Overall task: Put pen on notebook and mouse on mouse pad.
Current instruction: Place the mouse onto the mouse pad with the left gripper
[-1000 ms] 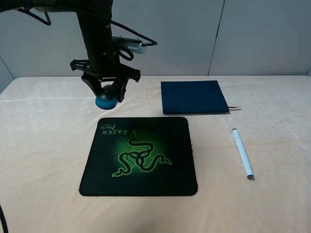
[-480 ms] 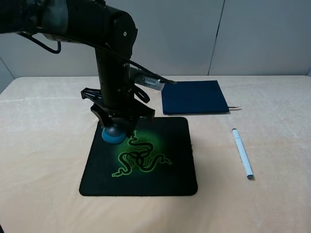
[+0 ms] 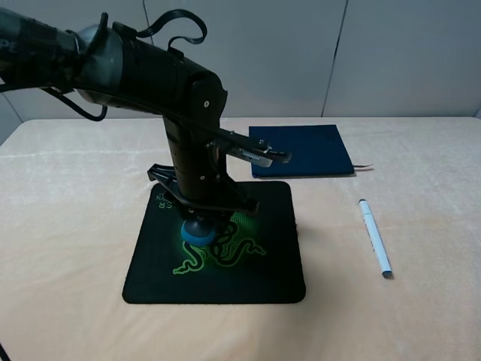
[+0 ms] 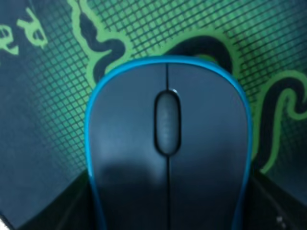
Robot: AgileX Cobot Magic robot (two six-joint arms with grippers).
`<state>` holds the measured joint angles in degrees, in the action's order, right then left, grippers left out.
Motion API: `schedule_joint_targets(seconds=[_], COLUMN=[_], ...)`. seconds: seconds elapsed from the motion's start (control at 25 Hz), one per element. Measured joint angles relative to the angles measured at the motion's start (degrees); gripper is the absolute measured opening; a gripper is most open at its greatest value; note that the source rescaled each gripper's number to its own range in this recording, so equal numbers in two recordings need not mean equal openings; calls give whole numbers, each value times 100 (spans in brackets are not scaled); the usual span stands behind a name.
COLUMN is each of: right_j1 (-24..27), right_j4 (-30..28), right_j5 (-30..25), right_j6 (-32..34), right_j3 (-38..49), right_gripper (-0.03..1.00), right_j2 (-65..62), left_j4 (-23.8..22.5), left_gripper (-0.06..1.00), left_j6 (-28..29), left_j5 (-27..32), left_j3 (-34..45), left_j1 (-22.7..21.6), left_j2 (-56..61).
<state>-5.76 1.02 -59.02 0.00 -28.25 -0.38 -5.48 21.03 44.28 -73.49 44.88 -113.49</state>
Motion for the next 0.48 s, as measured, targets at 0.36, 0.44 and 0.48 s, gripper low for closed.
schedule_joint_targets(seconds=[0.36, 0.44, 0.48], right_j1=[0, 0, 0], right_j4=[0, 0, 0], right_j5=[0, 0, 0], right_j6=[0, 0, 0], right_j3=[0, 0, 0], right_gripper=[100, 100, 100], right_j2=[0, 0, 0], left_j4=[-12, -17, -17], left_gripper=[0, 0, 0], left_j6=[32, 37, 37], left_j5=[-543, -597, -611], left_j3=[406, 406, 406], left_j1=[0, 0, 0], left_j2=[0, 0, 0])
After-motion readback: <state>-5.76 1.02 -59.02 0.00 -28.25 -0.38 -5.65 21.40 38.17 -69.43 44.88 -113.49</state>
